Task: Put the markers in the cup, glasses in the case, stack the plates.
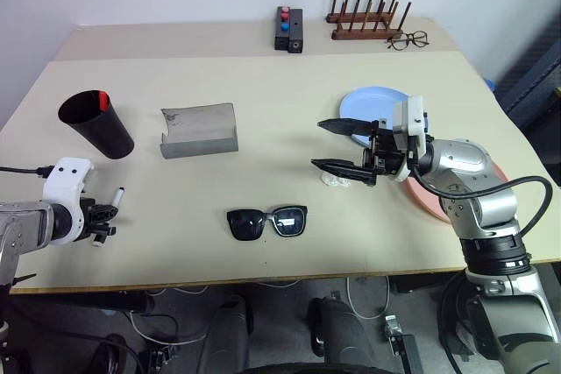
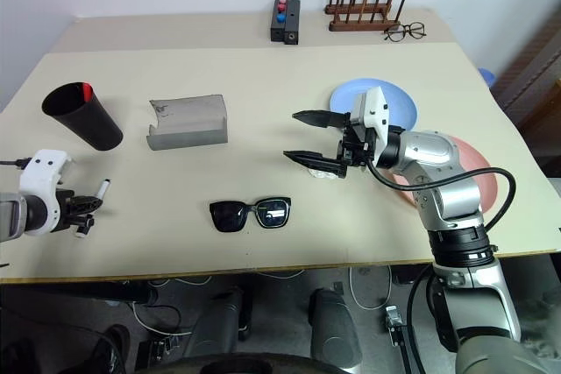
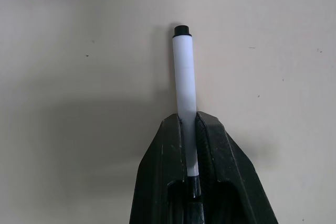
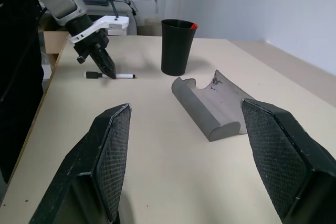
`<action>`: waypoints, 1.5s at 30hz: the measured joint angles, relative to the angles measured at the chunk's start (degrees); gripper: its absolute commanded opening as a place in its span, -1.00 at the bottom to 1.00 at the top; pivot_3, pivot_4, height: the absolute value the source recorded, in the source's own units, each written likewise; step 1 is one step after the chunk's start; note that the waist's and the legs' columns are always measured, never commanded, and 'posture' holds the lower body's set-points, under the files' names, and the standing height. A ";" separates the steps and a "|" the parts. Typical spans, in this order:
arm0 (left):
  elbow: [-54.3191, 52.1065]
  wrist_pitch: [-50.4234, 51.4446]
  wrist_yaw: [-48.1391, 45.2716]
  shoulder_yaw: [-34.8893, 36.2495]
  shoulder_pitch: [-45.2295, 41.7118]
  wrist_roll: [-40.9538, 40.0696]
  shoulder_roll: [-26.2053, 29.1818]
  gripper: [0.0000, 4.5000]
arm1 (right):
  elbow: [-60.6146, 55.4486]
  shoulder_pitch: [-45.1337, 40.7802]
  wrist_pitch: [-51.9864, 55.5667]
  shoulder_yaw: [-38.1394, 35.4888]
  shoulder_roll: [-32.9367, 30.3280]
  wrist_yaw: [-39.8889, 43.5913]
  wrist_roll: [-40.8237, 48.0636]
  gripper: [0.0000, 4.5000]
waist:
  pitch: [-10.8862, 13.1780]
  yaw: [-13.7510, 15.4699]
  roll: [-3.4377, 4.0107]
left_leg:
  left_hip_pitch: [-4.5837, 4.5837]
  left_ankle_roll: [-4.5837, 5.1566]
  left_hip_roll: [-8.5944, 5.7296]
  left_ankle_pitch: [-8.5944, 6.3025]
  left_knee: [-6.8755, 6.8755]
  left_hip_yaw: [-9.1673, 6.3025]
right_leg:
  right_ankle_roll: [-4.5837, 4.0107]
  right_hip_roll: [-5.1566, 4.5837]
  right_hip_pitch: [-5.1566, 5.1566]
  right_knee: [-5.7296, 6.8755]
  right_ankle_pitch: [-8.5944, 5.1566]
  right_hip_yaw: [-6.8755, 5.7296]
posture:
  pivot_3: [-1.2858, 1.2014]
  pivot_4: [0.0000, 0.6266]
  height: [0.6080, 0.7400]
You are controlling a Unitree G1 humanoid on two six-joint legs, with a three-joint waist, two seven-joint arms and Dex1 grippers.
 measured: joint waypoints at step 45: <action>44.45 -81.73 -6.95 8.08 -32.39 8.13 -11.32 -0.97 | 0.23 -3.51 4.30 -5.45 4.39 -6.94 6.86 0.52 | 0.07 0.18 -0.15 | -0.13 -0.04 0.11 0.04 0.16 0.10 | 0.25 0.16 0.00 0.03 0.20 0.04 | 0.03 -0.52 1.00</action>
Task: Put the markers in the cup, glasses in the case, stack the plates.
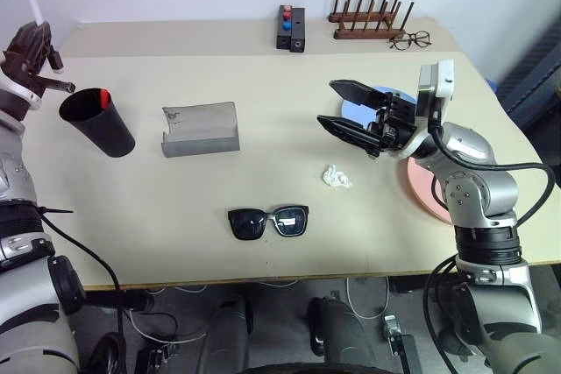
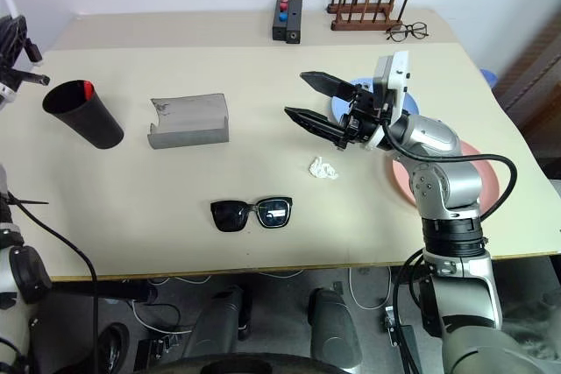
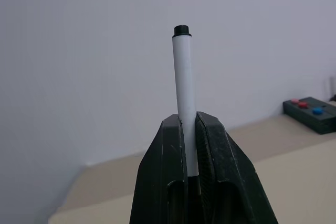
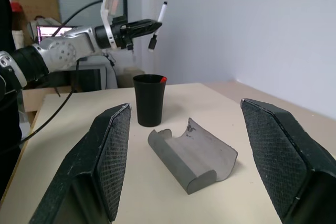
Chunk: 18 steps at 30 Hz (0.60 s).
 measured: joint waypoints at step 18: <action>10.69 -12.03 -1.10 1.68 4.74 -2.07 -6.60 -0.81 | -0.25 0.03 0.74 0.10 -0.45 0.21 -0.85 0.52 | -0.01 0.02 -0.01 | 0.00 0.00 0.02 0.00 0.08 0.00 | 0.00 0.00 0.05 0.02 0.00 -0.01 | 0.03 -0.52 1.00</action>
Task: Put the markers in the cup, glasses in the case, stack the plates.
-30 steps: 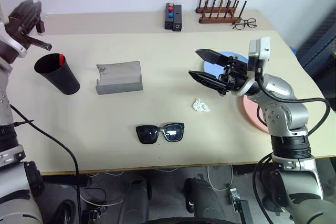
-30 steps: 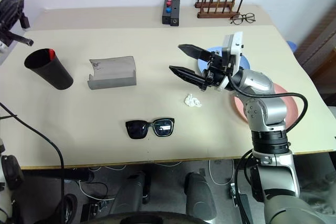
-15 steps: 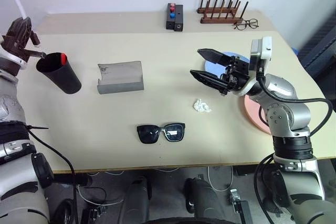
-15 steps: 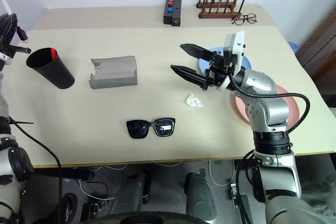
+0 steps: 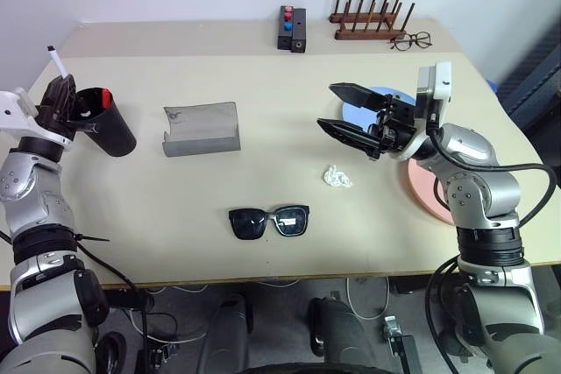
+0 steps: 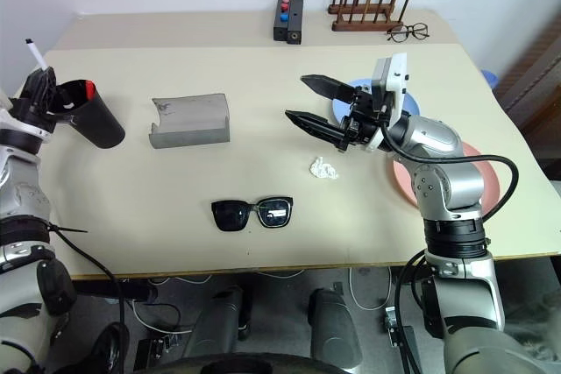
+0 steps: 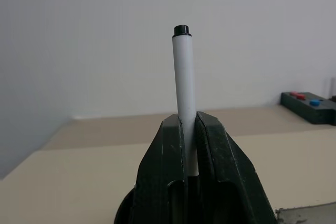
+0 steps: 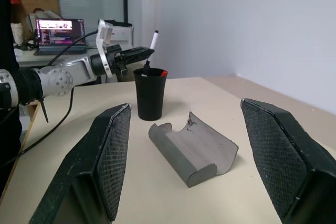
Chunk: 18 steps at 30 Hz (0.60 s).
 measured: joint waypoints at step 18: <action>-1.87 1.80 1.40 -0.59 -2.03 -0.04 0.24 0.98 | 0.00 -0.04 0.02 0.00 -0.30 0.08 -0.24 0.52 | 0.00 -0.07 0.00 | 0.00 0.00 0.00 0.00 0.01 0.00 | 0.00 0.00 0.01 0.00 0.00 0.00 | 0.03 -0.52 1.00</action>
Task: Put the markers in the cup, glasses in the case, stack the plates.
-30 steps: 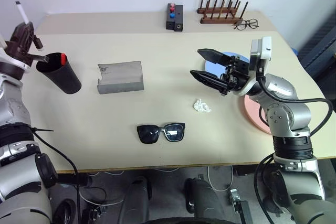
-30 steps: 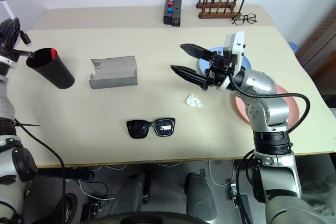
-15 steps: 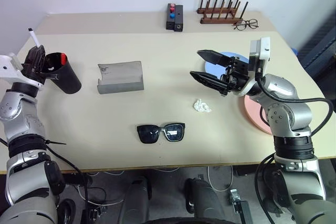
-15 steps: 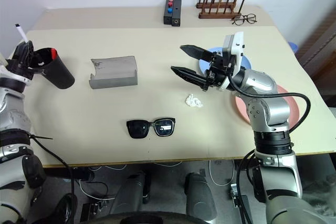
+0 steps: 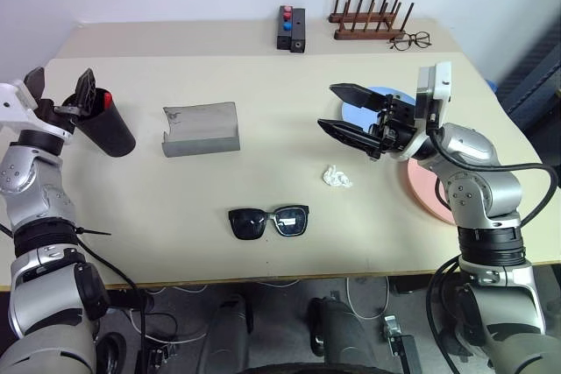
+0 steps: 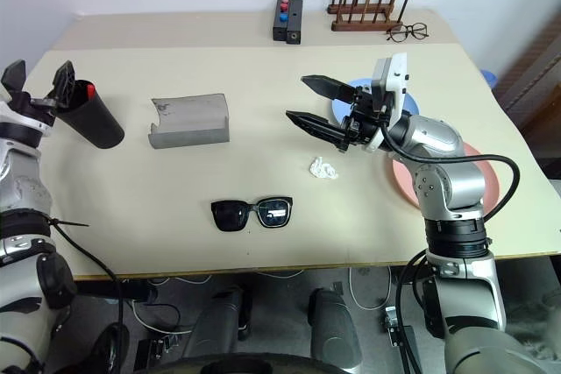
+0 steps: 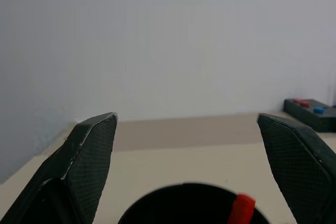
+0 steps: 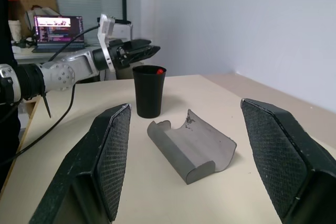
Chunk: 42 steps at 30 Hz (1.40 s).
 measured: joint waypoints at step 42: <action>-36.01 39.17 -13.51 -16.23 8.30 -5.68 3.81 0.98 | 9.38 0.00 -7.61 1.12 0.61 0.62 -5.96 0.52 | 0.02 -0.11 0.01 | 0.00 0.00 0.05 0.00 0.04 -0.02 | -0.05 0.06 0.03 -0.04 -0.02 0.03 | 0.03 -0.52 1.00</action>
